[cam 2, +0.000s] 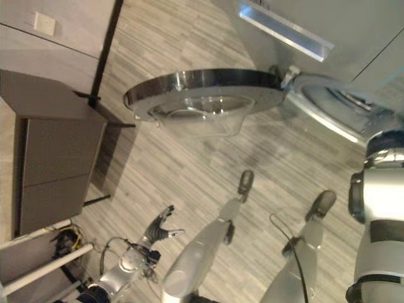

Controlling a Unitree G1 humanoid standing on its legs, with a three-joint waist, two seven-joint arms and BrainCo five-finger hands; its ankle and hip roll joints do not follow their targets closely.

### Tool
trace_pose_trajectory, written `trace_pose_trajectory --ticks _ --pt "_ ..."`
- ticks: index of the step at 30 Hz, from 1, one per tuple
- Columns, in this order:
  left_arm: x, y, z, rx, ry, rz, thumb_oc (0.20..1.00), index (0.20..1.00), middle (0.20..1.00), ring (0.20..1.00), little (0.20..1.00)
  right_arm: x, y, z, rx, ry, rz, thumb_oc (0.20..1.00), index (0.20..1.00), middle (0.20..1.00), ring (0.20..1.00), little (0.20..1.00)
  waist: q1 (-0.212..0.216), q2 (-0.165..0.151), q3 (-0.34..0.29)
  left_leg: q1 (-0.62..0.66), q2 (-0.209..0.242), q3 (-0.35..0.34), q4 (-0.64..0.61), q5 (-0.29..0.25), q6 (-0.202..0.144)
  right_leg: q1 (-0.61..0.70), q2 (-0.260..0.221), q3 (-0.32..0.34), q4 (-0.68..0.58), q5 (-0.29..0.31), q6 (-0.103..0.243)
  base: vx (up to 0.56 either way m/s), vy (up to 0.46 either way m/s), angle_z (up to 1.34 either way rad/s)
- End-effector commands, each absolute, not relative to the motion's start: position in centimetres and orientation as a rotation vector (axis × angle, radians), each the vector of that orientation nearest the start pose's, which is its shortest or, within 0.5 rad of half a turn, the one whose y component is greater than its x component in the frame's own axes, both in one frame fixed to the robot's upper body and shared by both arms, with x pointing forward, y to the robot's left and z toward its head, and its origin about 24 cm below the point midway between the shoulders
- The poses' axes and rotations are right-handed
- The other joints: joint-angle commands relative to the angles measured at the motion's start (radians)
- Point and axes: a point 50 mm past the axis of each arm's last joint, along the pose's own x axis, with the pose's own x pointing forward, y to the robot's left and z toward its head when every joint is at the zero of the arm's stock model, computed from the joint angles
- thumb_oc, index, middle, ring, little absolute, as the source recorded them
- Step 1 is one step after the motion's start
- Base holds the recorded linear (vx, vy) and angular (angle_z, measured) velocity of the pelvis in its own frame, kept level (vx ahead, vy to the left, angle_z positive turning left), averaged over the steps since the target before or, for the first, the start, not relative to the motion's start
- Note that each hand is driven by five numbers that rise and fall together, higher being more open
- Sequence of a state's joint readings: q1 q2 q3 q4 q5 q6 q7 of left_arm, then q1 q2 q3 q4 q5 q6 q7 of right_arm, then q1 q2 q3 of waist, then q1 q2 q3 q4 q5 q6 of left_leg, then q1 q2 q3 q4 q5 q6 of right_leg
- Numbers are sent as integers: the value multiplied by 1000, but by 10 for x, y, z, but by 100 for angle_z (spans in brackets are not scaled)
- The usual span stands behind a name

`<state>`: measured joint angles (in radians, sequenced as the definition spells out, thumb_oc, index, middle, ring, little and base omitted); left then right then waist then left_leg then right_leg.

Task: Grab the laundry basket,head to the washer,open it,put in the laundry and shut it.

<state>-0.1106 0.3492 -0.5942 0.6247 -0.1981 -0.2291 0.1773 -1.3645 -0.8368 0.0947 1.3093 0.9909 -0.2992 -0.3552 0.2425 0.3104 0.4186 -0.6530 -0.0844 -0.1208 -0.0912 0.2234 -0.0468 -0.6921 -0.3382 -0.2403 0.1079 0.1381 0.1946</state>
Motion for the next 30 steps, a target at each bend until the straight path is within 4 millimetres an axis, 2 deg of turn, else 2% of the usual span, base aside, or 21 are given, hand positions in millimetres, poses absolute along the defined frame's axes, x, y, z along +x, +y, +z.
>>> trace_pose_trajectory --ticks 1,5,6,8,9,11,12,13,14,15,17,19,20,21,23,24,26,27,28,29,30 --pt "218 135 -72 332 381 -309 1000 1000 1000 1000 1000 321 -381 370 599 -808 -768 1000 1000 1000 1000 1000 3 34 -17 61 88 9 4 -100 -61 -20 32 24 223 -235 -37 3 -25 4" --pt "221 134 -69 331 362 -290 1000 1000 1000 1000 1000 338 -365 337 773 -842 -641 1000 1000 1000 1000 1000 -11 46 5 71 85 6 4 -102 -62 -8 38 30 216 -240 -37 -6 -7 -3" --pt "220 135 -69 334 364 -288 1000 1000 1000 1000 1000 339 -364 334 778 -842 -639 1000 1000 1000 1000 1000 -12 43 5 73 85 6 4 -102 -62 -5 38 30 216 -240 -37 -14 -3 -7" --pt "221 135 -68 340 355 -283 1000 1000 1000 1000 1000 344 -356 320 925 -889 -559 1000 1000 1000 1000 1000 -17 49 16 81 82 7 4 -103 -62 1 40 34 213 -242 -37 -19 -4 -8" --pt "223 133 -67 342 347 -286 1000 1000 1000 1000 1000 347 -353 312 1076 -930 -522 1000 1000 1000 1000 1000 -17 59 24 85 80 8 4 -103 -61 4 39 37 213 -243 -34 -23 1 -5" --pt "223 134 -67 348 345 -284 1000 1000 1000 1000 1000 349 -351 302 1176 -953 -493 1000 1000 1000 1000 1000 -18 59 29 91 78 8 4 -103 -60 9 39 39 213 -244 -34 0 0 0" --pt "225 133 -66 352 336 -282 1000 1000 1000 1000 1000 353 -342 299 1263 -978 -450 1000 1000 1000 1000 1000 -17 64 32 97 76 10 4 -103 -60 12 37 43 213 -243 -33 -96 32 -4" --pt "226 133 -66 355 335 -278 1000 1000 1000 1000 1000 357 -334 295 1290 -979 -417 1000 1000 1000 1000 1000 -17 66 43 91 77 12 5 -88 -57 5 38 35 212 -220 -37 0 0 0" --pt "226 134 -66 355 336 -276 1000 1000 1000 1000 1000 357 -333 293 1293 -979 -413 1000 1000 1000 1000 1000 -20 63 37 98 77 12 4 -99 -59 15 40 43 208 -236 -33 0 0 0" --pt "226 134 -66 358 338 -273 1000 1000 1000 1000 1000 361 -323 288 1314 -977 -379 1000 1000 1000 1000 1000 -24 58 40 107 77 13 4 -103 -58 25 41 43 206 -240 -33 58 -29 1" --pt "229 134 -66 358 336 -257 1000 1000 1000 1000 1000 371 -282 261 1380 -944 -250 1000 1000 1000 1000 1000 -36 47 64 108 82 16 6 -86 -53 32 50 30 192 -207 -42 -107 -10 0" --pt "229 134 -67 353 346 -242 1000 1000 1000 1000 1000 378 -257 231 1411 -855 -227 1000 1000 1000 1000 1000 -48 32 75 118 88 19 8 -89 -52 48 55 27 184 -204 -44 -51 -12 0" --pt "228 135 -68 353 349 -239 1000 1000 1000 1000 1000 378 -256 229 1413 -850 -226 1000 1000 1000 1000 1000 -52 30 76 122 88 19 8 -89 -52 52 55 26 181 -203 -44 -36 -27 -1" --pt "230 135 -67 348 347 -224 1000 1000 1000 1000 1000 381 -234 197 1380 -723 -218 1000 1000 1000 1000 1000 -62 10 83 127 93 24 11 -88 -50 65 64 26 169 -193 -48 -42 -16 -4" --pt "231 138 -67 332 353 -199 1000 1000 1000 1000 1000 378 -214 151 1344 -555 -250 1000 1000 1000 1000 1000 -81 -15 88 137 97 30 20 -94 -48 89 71 22 151 -183 -51 -42 -11 -8" --pt "230 139 -68 332 356 -197 1000 1000 1000 1000 1000 378 -213 150 1343 -551 -251 1000 1000 1000 1000 1000 -83 -17 87 138 97 31 21 -95 -48 93 71 21 149 -182 -51 -22 -4 -10" --pt "232 144 -66 321 356 -168 1000 1000 1000 1000 1000 368 -202 106 1291 -392 -287 1000 1000 1000 1000 1000 -99 -42 90 141 101 35 41 -105 -46 111 75 19 133 -172 -53 -54 0 -5" --pt "233 153 -66 302 363 -109 1000 1000 1000 1000 1000 345 -193 44 1186 -163 -363 1000 1000 1000 1000 1000 -130 -93 89 149 105 39 92 -133 -41 155 80 19 103 -152 -55 -89 17 -2" --pt "234 157 -65 295 363 -90 1000 1000 1000 1000 1000 335 -189 26 1136 -91 -370 1000 1000 1000 1000 1000 -140 -110 89 152 106 43 113 -145 -38 174 81 21 93 -147 -56 -69 19 -5" --pt "233 157 -66 295 365 -89 1000 1000 1000 1000 1000 335 -188 26 1135 -89 -370 1000 1000 1000 1000 1000 -142 -110 89 153 105 43 115 -147 -38 177 81 21 91 -147 -56 0 0 0" --pt "232 161 -67 288 374 -65 1000 1000 1000 1000 1000 323 -185 8 1087 -13 -372 1000 1000 1000 1000 1000 -155 -131 87 158 107 49 142 -161 -34 197 82 24 80 -139 -56 -27 80 -7"
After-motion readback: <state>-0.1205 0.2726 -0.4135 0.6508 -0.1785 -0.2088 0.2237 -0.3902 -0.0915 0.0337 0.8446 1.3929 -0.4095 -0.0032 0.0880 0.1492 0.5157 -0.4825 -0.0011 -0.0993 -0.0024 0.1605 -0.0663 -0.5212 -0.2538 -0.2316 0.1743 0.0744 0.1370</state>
